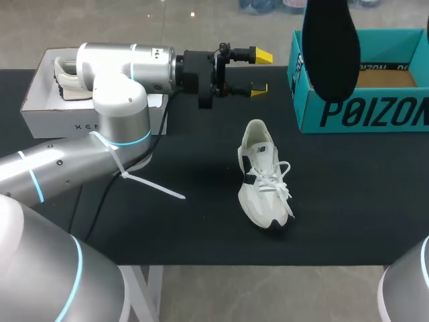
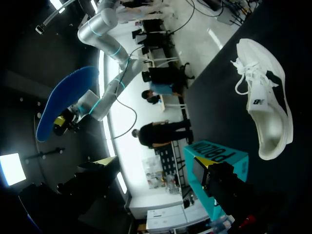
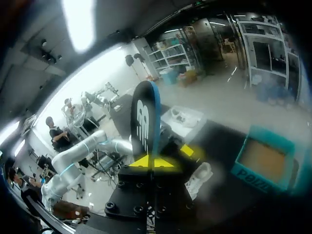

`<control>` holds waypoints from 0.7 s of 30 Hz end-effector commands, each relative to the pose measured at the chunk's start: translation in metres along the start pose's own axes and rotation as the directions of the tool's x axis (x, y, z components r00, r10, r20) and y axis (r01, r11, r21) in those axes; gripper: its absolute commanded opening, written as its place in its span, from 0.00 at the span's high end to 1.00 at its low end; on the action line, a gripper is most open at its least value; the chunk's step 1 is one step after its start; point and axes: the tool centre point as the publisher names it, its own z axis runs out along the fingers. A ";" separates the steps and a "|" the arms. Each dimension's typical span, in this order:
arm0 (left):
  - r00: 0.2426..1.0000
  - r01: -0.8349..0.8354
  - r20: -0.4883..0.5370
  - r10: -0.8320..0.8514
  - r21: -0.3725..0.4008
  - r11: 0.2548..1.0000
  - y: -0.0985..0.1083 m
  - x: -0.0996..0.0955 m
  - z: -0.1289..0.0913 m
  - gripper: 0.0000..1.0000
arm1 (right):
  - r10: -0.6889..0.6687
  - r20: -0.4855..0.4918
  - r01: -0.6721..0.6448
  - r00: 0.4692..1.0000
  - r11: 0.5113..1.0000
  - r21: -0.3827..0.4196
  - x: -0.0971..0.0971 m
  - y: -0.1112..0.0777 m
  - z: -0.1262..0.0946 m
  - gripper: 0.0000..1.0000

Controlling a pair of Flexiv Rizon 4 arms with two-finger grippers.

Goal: Take the shoe out of the shoebox, open the shoe tongue, remove and reinsert the insole, then place the shoe into the shoebox

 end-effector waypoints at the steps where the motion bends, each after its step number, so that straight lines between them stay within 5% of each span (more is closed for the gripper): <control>1: 1.000 -0.002 0.001 0.002 -0.002 1.000 0.000 0.001 0.002 0.00 | 0.103 -0.085 -0.105 0.991 0.994 -0.016 -0.041 -0.031 -0.003 1.00; 10: 1.000 -0.002 0.001 0.002 -0.002 1.000 0.000 0.001 0.002 0.00 | 0.303 -0.093 -0.294 0.948 0.950 0.102 -0.094 -0.071 0.035 1.00; 21: 1.000 -0.002 0.001 0.002 -0.002 1.000 0.000 0.001 0.002 0.00 | 0.427 -0.116 -0.405 0.897 0.897 0.175 -0.138 -0.087 0.078 1.00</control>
